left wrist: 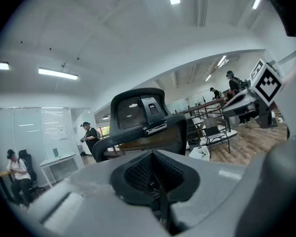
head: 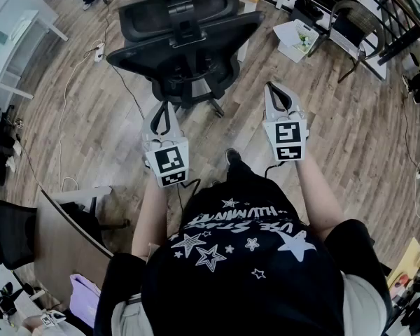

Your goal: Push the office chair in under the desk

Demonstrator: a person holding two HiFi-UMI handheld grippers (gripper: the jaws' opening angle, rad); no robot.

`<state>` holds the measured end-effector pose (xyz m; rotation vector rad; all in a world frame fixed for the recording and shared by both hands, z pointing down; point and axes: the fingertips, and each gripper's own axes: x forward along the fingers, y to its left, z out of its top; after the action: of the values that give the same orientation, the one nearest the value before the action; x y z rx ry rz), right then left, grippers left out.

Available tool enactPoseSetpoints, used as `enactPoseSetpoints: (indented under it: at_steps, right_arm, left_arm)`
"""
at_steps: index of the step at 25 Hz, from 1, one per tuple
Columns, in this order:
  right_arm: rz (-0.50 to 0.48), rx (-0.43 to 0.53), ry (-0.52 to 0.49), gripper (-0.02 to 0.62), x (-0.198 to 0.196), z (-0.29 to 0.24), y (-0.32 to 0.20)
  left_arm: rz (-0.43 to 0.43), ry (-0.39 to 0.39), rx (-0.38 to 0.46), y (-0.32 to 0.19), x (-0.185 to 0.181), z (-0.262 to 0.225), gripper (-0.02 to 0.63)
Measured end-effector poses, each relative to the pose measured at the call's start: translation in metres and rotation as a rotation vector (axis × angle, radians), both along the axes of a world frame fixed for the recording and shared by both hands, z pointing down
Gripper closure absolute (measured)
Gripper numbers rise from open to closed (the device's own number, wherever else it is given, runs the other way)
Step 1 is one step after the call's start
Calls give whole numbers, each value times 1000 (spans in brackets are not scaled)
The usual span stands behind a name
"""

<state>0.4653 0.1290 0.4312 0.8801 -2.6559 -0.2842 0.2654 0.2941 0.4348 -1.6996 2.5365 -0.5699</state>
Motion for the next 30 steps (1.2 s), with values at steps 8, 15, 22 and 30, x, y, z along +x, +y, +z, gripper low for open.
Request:
enactPoseSetpoints:
  at_steps: [8,15,22,30]
  right_arm:
    - [-20,-2,16,594,3,1,16]
    - [-34,47,6,594,0,-6,30]
    - [30,154,-11,592,7,-11,28]
    - [99,216,-11,592,-13,-14,-14]
  left_arm:
    - [11,12,-7,12,10,1,604]
    - [9,34,-23,32,12,8,604]
    - [-18,23,-6,39,-3,5,604]
    - [-9,-27,-24,20,-30,1,594]
